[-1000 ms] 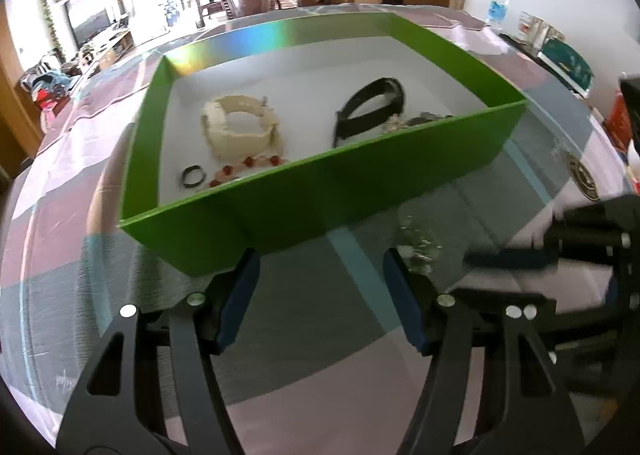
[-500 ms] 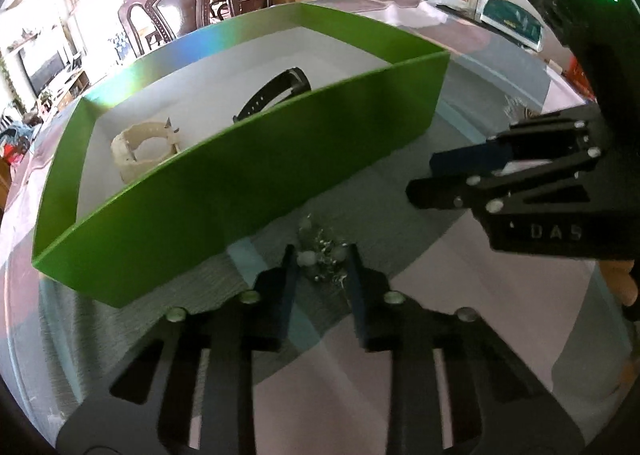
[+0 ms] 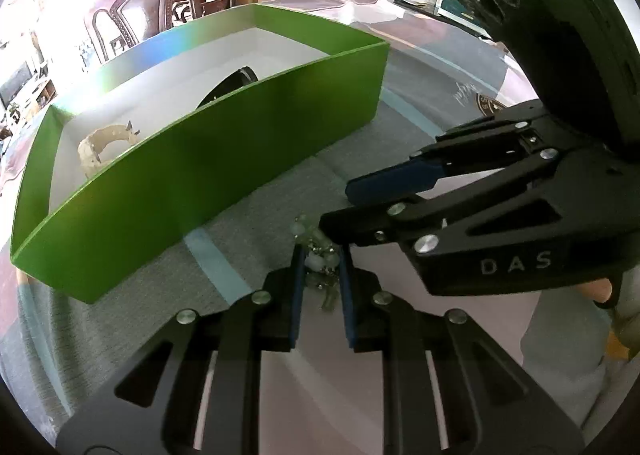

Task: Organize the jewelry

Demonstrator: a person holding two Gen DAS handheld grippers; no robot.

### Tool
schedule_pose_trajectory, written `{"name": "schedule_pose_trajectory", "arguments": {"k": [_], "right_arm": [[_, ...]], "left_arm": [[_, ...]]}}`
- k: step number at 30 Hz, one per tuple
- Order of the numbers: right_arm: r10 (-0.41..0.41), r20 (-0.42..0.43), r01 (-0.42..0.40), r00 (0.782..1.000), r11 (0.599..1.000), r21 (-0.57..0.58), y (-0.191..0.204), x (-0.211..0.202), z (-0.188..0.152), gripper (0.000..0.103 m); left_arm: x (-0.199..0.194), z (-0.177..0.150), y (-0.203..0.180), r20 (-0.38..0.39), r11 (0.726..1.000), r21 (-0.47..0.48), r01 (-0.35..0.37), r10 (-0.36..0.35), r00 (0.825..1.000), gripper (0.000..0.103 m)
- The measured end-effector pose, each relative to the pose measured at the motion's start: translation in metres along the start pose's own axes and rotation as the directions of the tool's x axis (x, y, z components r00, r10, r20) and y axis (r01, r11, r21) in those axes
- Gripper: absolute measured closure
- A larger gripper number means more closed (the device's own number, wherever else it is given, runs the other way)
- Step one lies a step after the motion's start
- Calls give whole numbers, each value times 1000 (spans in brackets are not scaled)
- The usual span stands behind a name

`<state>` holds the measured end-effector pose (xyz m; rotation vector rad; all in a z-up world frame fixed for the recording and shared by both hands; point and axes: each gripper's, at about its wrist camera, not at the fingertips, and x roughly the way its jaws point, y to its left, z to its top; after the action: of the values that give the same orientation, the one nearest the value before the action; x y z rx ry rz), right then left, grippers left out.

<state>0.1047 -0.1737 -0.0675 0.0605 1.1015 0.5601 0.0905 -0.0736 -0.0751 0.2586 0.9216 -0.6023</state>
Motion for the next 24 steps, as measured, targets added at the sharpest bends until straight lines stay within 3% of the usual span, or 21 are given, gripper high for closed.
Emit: {"name": "schedule_pose_trajectory", "arguments": {"k": [16, 24], "right_arm": [[85, 32, -82, 996, 993, -88, 19, -16, -7, 71], [67, 37, -61, 997, 990, -130, 26, -18, -12, 71]], "left_arm": [[1, -1, -2, -10, 1000, 1, -5, 5, 1000, 82], [1, -1, -5, -10, 1000, 9, -13, 13, 1000, 82]]}}
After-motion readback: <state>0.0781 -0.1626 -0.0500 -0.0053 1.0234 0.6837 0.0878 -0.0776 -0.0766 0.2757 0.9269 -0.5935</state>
